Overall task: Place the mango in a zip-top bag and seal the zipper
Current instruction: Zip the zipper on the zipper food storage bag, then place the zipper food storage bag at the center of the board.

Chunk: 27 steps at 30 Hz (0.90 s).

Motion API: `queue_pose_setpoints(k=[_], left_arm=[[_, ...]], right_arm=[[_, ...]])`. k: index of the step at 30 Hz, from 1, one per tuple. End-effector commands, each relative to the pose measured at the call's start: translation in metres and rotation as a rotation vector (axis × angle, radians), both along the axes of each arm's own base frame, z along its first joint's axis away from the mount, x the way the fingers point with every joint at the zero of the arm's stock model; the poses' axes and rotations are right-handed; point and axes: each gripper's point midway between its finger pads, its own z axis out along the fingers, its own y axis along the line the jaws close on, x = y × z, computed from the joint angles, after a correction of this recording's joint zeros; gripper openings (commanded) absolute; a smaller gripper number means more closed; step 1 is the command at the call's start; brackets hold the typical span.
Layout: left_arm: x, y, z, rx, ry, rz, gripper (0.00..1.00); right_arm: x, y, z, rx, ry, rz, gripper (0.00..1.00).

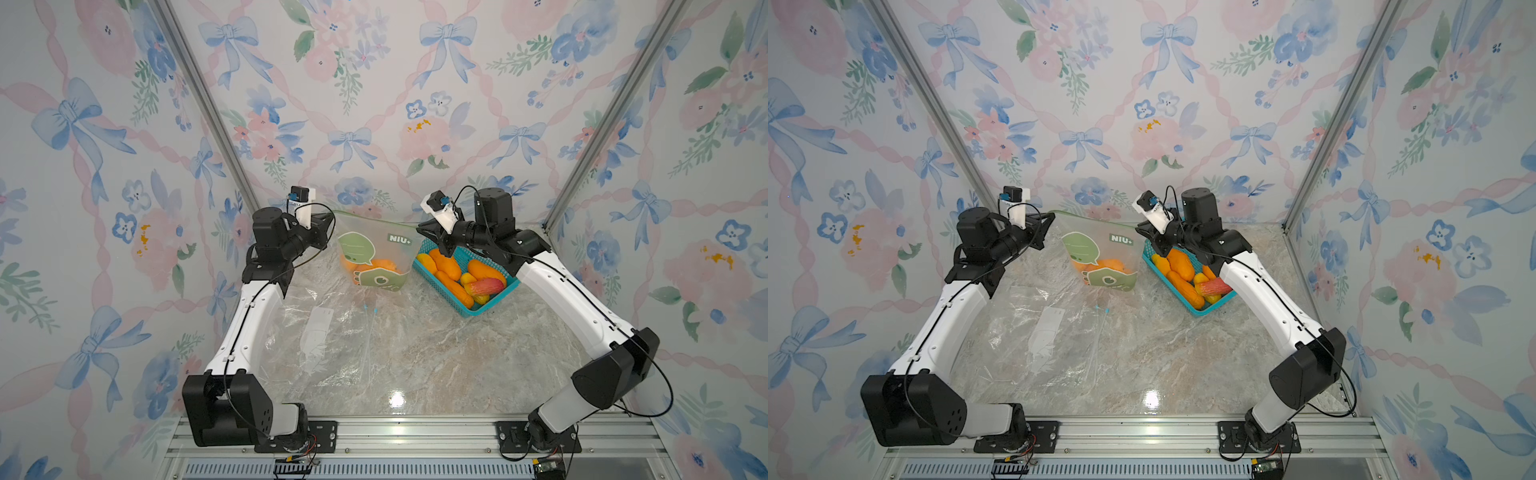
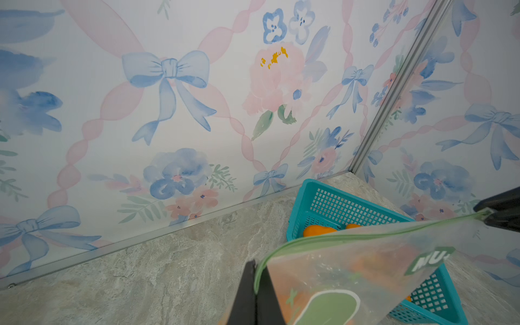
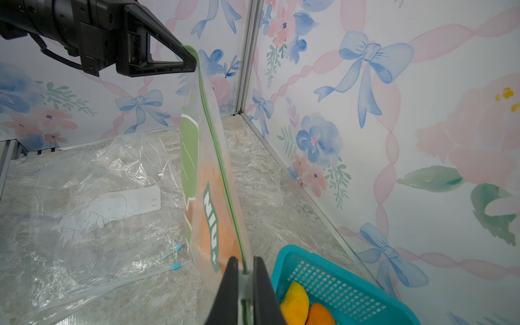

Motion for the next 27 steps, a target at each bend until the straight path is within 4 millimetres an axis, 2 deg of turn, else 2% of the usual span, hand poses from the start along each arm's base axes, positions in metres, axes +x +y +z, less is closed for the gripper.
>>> queue_pose_setpoints(k=[1,8,15,19,27], left_arm=[[0.015,0.031,0.01,0.001,-0.02,0.132,0.0],[0.026,0.04,0.006,0.04,-0.034,0.165,0.0],[0.042,0.049,-0.022,0.072,0.007,0.214,0.0],[0.055,0.045,-0.046,0.056,0.051,0.185,0.0],[0.077,0.048,-0.115,0.038,0.189,0.207,0.0]], right_arm=[[0.023,0.002,0.0,0.034,0.02,-0.047,0.0],[0.042,0.042,-0.001,0.053,0.015,-0.011,0.0],[0.076,0.066,-0.013,0.09,0.053,-0.033,0.0],[0.09,0.075,-0.028,0.1,0.086,-0.038,0.0],[0.111,0.08,-0.081,0.056,0.192,-0.069,0.01]])
